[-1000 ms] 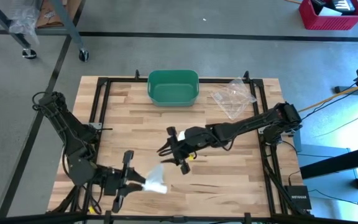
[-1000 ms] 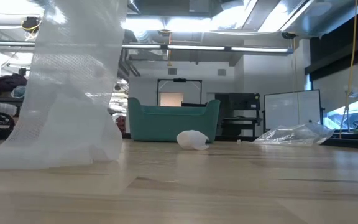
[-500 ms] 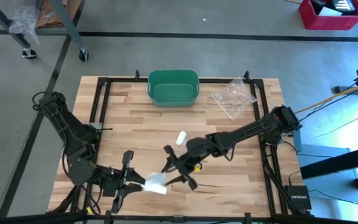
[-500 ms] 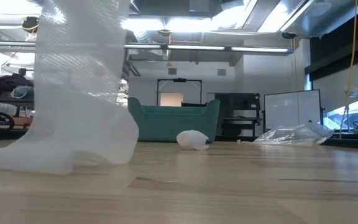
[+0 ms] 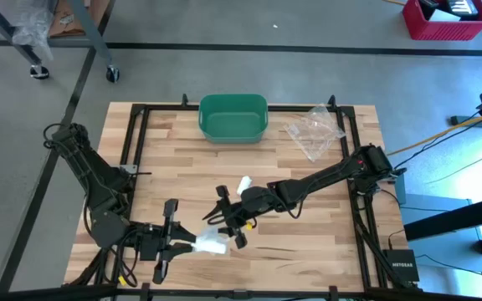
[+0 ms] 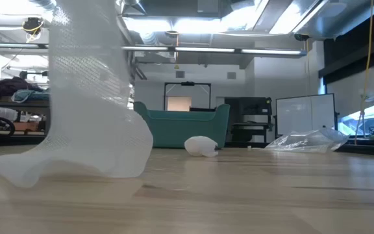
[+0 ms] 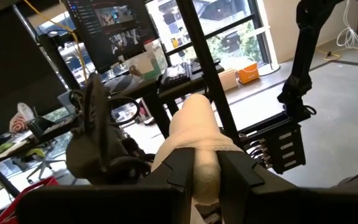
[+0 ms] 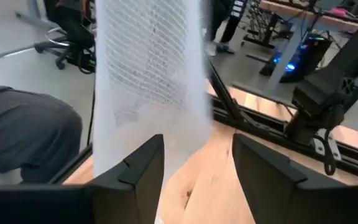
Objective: Roll bandage
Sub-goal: Roll the bottom white bandage
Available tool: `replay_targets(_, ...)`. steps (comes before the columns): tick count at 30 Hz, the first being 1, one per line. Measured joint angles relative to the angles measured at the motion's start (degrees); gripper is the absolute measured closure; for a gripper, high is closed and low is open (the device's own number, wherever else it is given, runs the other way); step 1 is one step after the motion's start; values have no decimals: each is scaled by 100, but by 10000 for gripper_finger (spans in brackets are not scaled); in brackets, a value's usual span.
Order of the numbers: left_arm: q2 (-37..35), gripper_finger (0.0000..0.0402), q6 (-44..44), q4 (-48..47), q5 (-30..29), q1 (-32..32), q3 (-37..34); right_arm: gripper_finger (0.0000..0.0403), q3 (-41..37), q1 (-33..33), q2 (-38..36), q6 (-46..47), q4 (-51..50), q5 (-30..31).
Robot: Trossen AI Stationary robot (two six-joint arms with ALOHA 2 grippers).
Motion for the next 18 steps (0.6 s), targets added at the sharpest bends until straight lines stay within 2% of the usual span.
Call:
replay_targets(5,0,361,22,-5,4,-59,0,211,0,32,-25,1,40,-581)
replay_targets(8,0,361,50,3,6,-105,0,231,7,92,-55,0,181,-700)
replay_targets(11,0,361,66,12,4,-112,1,279,72,98,-57,-1,30,-699)
replay_targets(14,0,361,98,26,4,-112,2,345,200,89,-64,-94,-326,-666)
replay_targets(16,0,361,98,30,4,-112,2,385,313,93,-113,-294,-768,-416)
replay_targets(18,0,361,96,11,4,-116,2,392,482,104,-181,-430,-1273,84)
